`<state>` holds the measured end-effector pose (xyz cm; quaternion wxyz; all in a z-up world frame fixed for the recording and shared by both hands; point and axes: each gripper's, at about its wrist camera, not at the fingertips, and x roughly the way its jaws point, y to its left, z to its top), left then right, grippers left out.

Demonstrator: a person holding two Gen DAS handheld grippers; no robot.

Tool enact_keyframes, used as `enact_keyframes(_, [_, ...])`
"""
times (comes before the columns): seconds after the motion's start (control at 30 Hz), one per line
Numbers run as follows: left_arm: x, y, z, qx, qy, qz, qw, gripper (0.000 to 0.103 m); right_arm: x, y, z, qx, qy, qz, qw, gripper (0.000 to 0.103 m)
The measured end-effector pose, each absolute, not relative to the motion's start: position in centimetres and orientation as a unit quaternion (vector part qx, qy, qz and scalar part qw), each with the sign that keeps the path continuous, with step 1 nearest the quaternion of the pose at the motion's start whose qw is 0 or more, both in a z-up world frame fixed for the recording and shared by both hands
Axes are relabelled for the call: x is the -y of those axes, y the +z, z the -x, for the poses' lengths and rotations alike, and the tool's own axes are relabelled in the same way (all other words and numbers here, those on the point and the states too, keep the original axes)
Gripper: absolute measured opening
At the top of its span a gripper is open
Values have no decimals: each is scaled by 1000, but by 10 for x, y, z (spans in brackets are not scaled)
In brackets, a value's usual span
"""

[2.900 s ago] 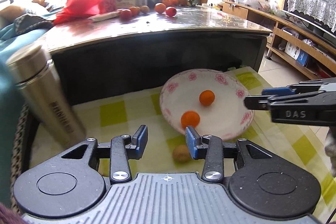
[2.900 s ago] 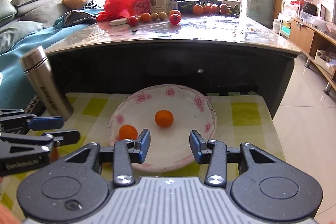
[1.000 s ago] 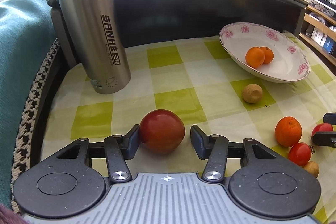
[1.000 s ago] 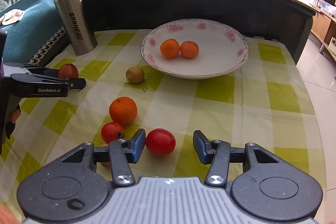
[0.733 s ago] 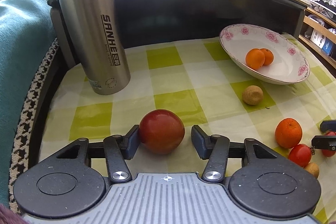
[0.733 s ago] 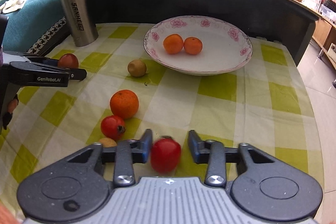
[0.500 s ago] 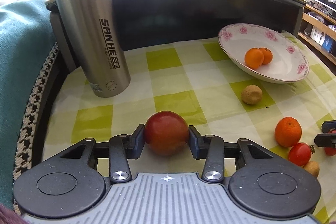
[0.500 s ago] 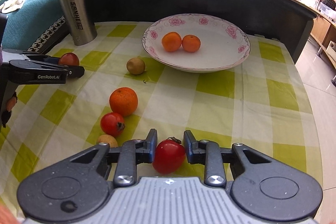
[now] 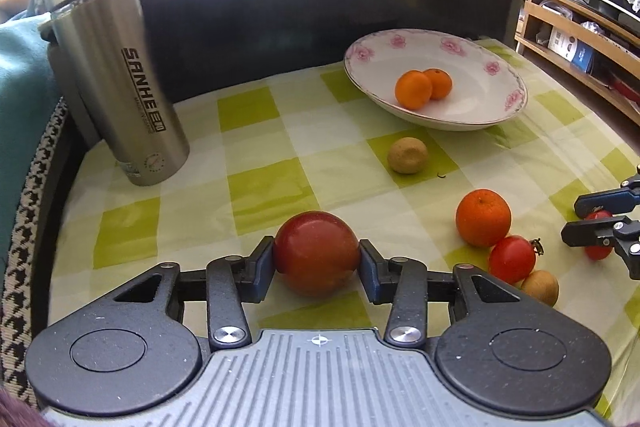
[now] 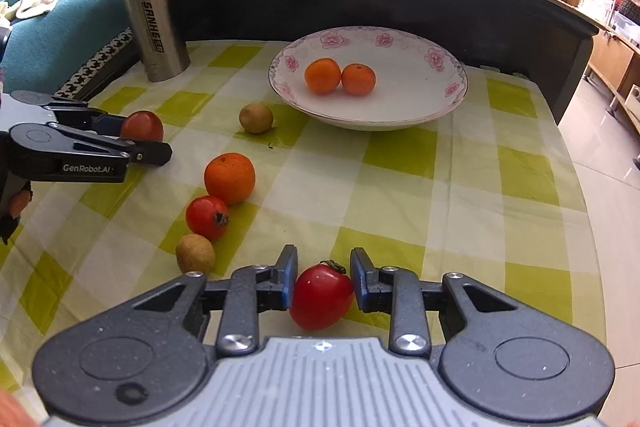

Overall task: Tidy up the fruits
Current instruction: 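Close the left tool on the dark-red fruit while the right tool grasps the red tomato, then carry both fruits into the white bowl and open both tools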

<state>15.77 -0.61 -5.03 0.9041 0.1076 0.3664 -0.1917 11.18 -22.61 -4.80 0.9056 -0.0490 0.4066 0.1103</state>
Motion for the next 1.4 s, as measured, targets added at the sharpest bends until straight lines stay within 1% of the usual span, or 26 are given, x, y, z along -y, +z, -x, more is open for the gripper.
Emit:
enact_keyframes(0.03, [6, -51, -157, -367, -193, -107, 904, 56, 227, -48, -111, -404, 113, 49, 906, 35])
enact_keyframes(0.1, [6, -52, -154, -363, -194, -109, 905, 57, 229, -49, -108, -401, 115, 53, 907, 37])
enact_keyframes(0.17, [5, -53, -153, -361, -194, -109, 906, 58, 230, -49, -105, -403, 108, 56, 907, 44])
enact_keyframes(0.23, [4, -54, -154, -360, -195, -106, 906, 60, 234, -49, -102, -403, 99, 49, 908, 47])
enact_keyframes(0.4, [0, -55, -155, -360, -192, -94, 908, 64, 231, -49, -102, -405, 89, 52, 908, 47])
enact_keyframes(0.43, [0, -54, -156, -360, -190, -92, 909, 65, 229, -49, -102, -407, 87, 54, 908, 45])
enact_keyframes(0.53, [4, -54, -159, -361, -187, -90, 909, 61, 224, -48, -99, -414, 87, 64, 904, 36])
enact_keyframes(0.6, [7, -52, -158, -357, -184, -104, 910, 56, 220, -49, -95, -413, 84, 80, 903, 36])
enact_keyframes(0.63, [7, -52, -157, -355, -181, -111, 910, 51, 219, -49, -94, -414, 83, 84, 903, 36])
enact_keyframes(0.77, [8, -50, -159, -360, -176, -109, 910, 50, 220, -47, -95, -420, 84, 69, 901, 35])
enact_keyframes(1.03, [18, -32, -158, -348, -195, -82, 913, 50, 223, -22, -103, -387, 81, 40, 918, 35])
enact_keyframes(1.4, [50, -13, -174, -326, -212, -74, 918, 50, 233, 3, -157, -350, 59, 14, 935, 35])
